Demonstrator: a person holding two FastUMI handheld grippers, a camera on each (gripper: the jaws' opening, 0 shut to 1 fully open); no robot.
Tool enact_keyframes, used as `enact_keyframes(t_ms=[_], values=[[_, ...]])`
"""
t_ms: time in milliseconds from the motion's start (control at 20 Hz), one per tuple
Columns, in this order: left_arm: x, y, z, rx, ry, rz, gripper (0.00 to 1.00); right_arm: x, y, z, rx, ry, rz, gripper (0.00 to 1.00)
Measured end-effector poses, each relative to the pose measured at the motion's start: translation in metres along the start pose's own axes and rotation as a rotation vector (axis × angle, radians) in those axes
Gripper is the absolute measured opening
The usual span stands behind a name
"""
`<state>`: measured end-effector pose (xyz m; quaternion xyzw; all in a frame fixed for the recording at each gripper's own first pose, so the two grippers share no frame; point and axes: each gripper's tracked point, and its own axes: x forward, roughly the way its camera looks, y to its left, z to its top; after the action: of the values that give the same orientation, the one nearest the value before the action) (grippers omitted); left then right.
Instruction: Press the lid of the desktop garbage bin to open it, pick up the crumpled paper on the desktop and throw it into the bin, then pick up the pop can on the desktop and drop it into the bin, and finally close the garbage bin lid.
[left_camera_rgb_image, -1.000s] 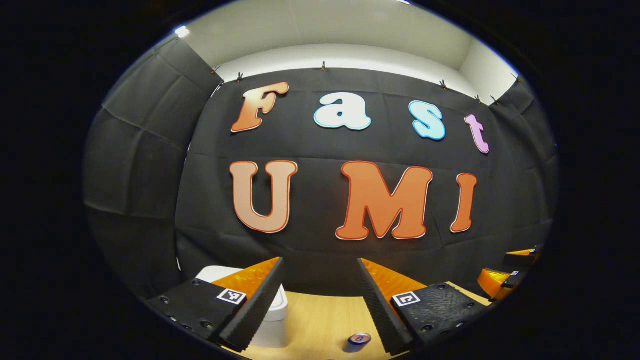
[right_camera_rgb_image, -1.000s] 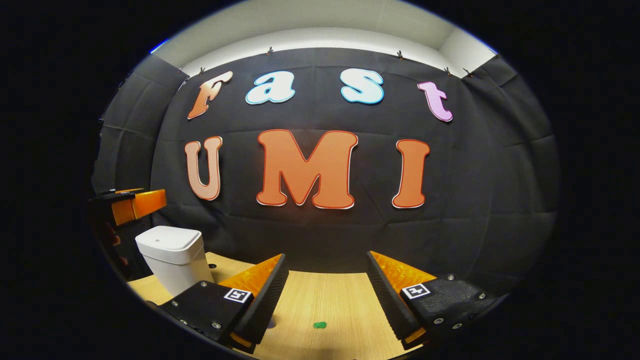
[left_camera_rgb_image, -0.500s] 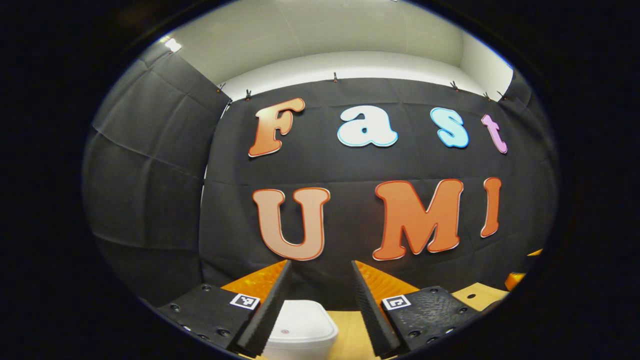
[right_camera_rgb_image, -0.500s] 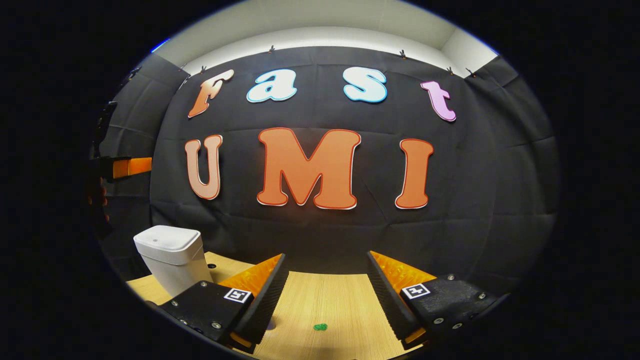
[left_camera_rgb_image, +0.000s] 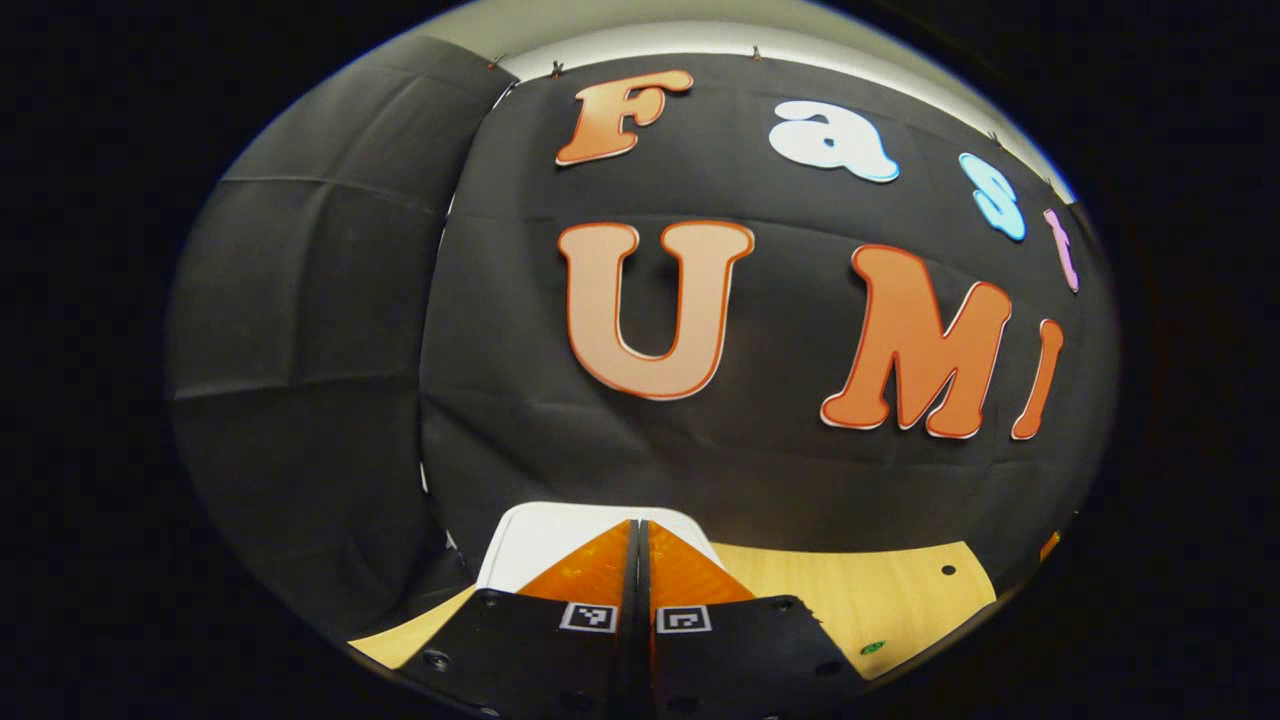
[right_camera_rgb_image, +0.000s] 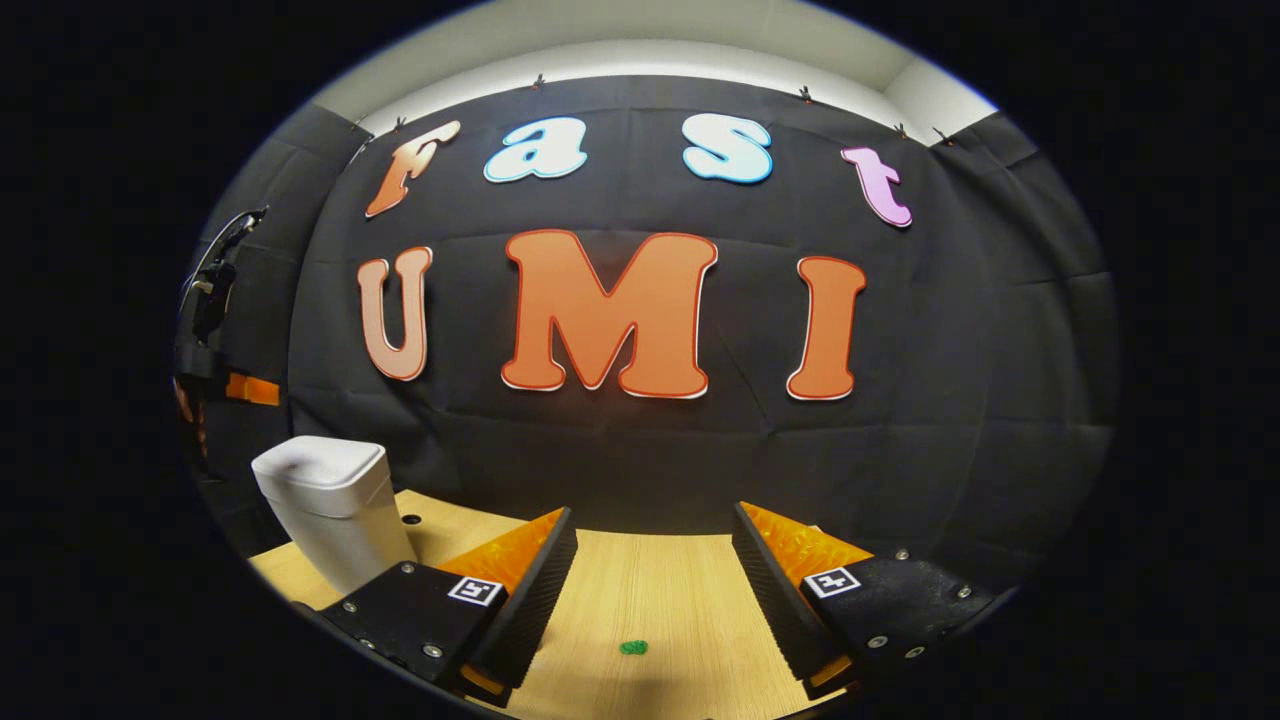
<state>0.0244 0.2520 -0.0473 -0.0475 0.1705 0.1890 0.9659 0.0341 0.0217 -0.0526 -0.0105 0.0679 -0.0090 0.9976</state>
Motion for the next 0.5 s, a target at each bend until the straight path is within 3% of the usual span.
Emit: enact_keyframes(t_ms=[100, 300, 500], values=[[0.005, -0.002, -0.022, -0.010, 0.087, -0.042, 0.00, 0.002, 0.002, -0.008, 0.008, 0.020, -0.026, 0.94], [0.020, 0.006, -0.058, -0.011, 0.240, -0.043, 0.00, -0.002, 0.015, -0.016, 0.009, 0.038, -0.028, 0.94], [0.026, 0.009, -0.076, -0.009, 0.321, -0.051, 0.00, -0.004, 0.018, -0.022, -0.012, 0.055, -0.019, 0.94]])
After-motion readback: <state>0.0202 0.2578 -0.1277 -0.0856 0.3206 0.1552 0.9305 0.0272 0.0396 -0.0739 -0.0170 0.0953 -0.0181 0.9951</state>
